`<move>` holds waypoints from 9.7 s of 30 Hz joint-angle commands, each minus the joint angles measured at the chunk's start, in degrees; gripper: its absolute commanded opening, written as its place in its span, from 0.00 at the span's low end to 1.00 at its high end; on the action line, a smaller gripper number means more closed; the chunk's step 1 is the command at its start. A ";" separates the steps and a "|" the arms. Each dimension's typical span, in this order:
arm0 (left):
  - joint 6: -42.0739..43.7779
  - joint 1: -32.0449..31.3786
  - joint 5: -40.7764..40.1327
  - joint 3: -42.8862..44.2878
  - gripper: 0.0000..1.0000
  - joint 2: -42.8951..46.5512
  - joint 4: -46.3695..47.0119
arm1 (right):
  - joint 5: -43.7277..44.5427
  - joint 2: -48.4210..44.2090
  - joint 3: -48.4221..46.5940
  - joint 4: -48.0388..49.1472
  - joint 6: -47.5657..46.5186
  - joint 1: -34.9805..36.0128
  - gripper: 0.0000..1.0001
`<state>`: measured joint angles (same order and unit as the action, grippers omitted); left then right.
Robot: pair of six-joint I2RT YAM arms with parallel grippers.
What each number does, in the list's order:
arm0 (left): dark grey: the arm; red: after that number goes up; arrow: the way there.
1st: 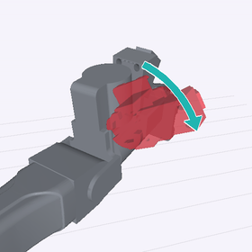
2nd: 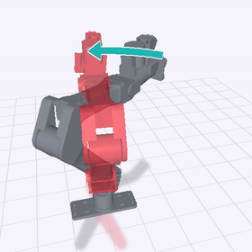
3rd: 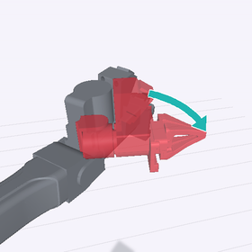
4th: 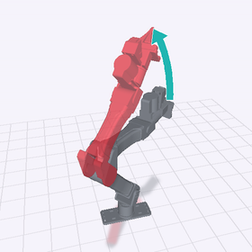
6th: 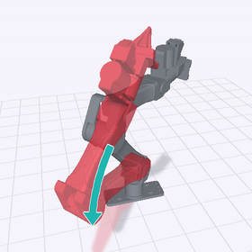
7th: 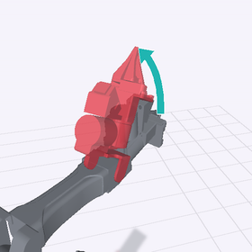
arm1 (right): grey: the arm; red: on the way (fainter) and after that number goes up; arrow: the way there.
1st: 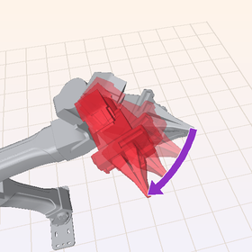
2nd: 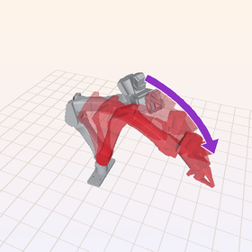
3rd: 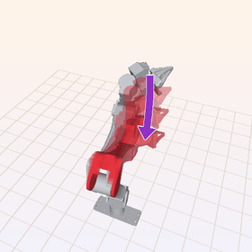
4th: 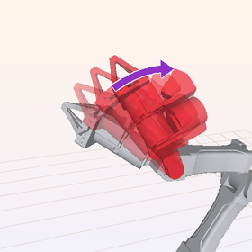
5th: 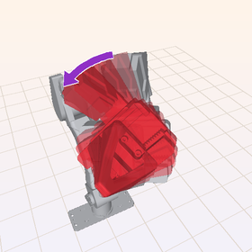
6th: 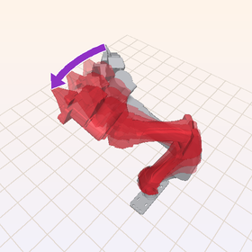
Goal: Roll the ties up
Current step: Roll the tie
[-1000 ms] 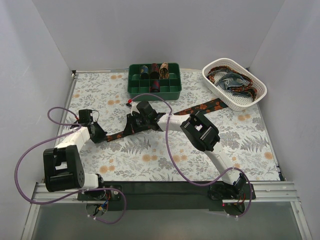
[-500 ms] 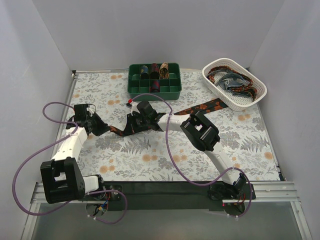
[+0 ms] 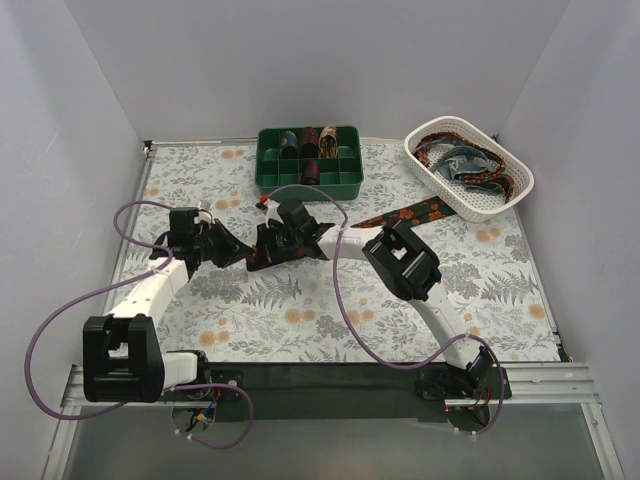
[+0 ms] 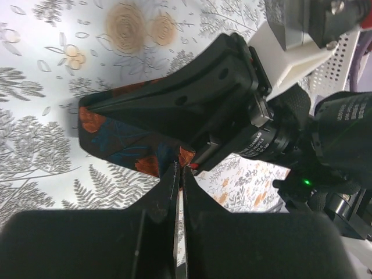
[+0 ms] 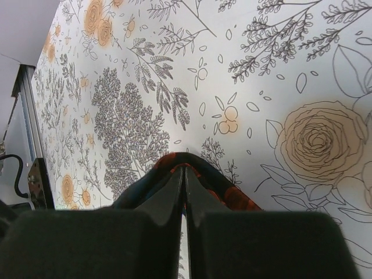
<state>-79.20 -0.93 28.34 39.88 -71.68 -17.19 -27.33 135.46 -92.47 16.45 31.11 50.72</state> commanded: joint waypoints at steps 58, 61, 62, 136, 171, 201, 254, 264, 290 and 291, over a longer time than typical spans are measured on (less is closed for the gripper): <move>-14.32 -4.25 0.05 -10.08 0.20 -12.17 28.09 | 5.97 -17.60 15.82 2.71 7.29 -5.54 0.44; -14.49 -4.34 -0.39 -10.26 0.20 -12.78 28.79 | 6.15 -17.69 16.53 2.71 7.38 -5.63 0.43; -14.58 -4.34 -0.56 -10.35 0.20 -13.04 29.05 | 6.24 -17.68 16.62 2.71 7.47 -5.63 0.43; 0.19 -2.94 -5.67 -4.98 0.51 -12.78 14.73 | -0.62 -7.14 10.29 -6.16 -0.70 -7.74 0.01; 0.10 -2.85 -3.38 -8.06 0.42 -15.68 20.79 | -3.87 -5.12 5.63 -6.17 0.35 -5.54 0.01; 6.87 -2.85 -1.79 -8.06 0.00 -11.99 12.18 | 19.40 -31.12 21.97 -21.36 -14.32 -24.16 0.53; 11.70 -2.94 -15.77 -2.08 0.00 -8.30 -6.45 | 18.10 -31.84 25.49 -24.36 -15.91 -41.93 0.52; 11.00 -2.94 -16.83 -0.86 0.00 -8.22 -9.26 | 19.50 -32.00 32.17 -27.51 -13.18 -46.76 0.52; 11.00 -2.94 -13.92 2.75 0.00 -9.71 -10.23 | 12.83 -28.50 24.97 -19.61 -10.20 -43.51 0.54; 10.73 -2.94 -13.92 2.75 0.00 -9.79 -10.32 | 13.18 -27.36 24.88 -19.61 -10.11 -43.51 0.54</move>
<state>-68.20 -3.88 14.20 40.66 -81.36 -27.42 -13.21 106.30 -65.60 -5.78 19.07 7.29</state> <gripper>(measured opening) 0.132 0.539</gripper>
